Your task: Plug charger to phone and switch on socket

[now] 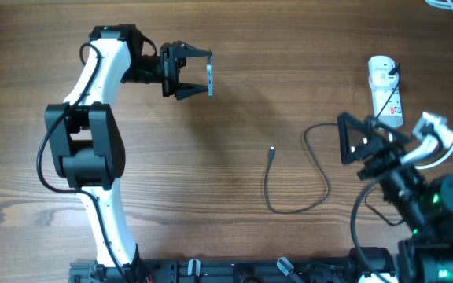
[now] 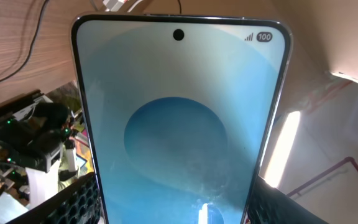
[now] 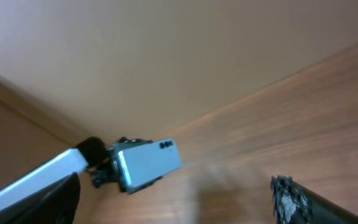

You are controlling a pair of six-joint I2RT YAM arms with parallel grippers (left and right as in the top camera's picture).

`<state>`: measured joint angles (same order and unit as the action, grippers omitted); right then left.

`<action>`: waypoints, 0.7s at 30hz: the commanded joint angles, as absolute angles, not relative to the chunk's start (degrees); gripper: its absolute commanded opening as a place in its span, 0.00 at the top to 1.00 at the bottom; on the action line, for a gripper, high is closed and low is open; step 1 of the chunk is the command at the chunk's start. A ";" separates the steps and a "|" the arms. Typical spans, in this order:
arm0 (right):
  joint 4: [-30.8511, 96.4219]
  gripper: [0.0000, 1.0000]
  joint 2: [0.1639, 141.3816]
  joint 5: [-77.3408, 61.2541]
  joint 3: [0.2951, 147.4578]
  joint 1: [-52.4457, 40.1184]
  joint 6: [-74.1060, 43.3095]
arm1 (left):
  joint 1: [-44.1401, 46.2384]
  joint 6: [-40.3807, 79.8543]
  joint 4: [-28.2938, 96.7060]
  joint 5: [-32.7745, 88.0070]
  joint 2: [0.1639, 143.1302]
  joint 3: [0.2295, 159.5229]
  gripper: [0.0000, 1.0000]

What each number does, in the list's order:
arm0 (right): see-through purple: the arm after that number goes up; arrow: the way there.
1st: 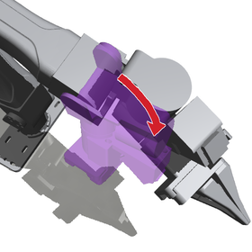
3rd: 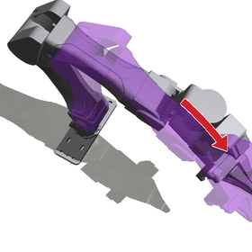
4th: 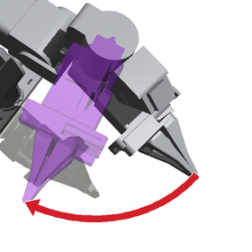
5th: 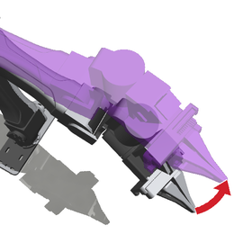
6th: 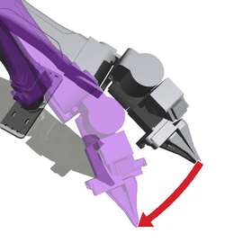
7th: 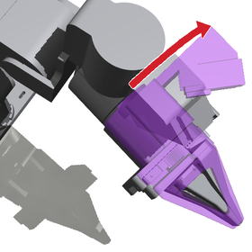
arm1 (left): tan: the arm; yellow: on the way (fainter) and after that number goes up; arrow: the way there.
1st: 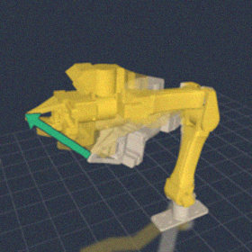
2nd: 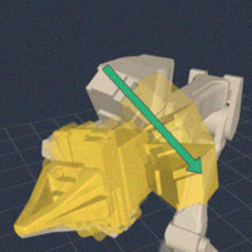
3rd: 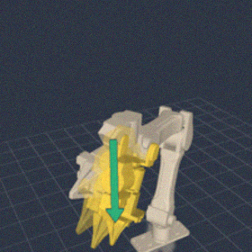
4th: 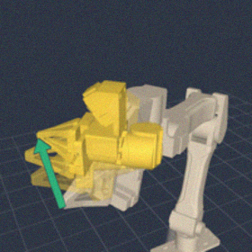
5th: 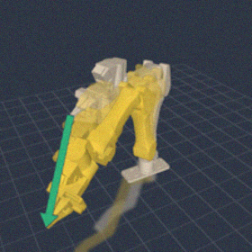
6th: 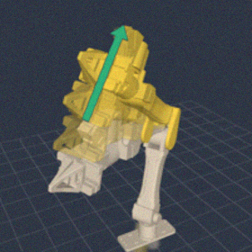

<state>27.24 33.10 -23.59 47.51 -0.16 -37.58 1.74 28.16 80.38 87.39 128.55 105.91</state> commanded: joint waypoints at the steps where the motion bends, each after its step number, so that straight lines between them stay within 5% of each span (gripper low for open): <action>1: 34.79 0.00 44.18 -29.39 56.66 0.08 -32.82 | 1.32 27.44 80.47 90.37 125.93 105.89 0.30; 3: 36.97 0.00 48.90 -32.40 56.66 0.08 -45.28 | 1.32 27.44 80.44 90.37 125.93 105.89 0.30; 8: 35.42 0.00 54.06 -39.92 57.21 -3.73 -31.62 | 1.32 27.42 80.44 90.37 125.93 105.89 0.30; 17: 79.44 0.00 80.82 8.54 98.06 -29.17 -25.93 | 1.32 27.42 80.44 90.35 125.93 105.89 0.30; 21: 80.62 0.00 87.39 12.91 101.71 -31.79 -27.16 | 1.32 27.44 80.68 90.37 125.93 105.89 0.31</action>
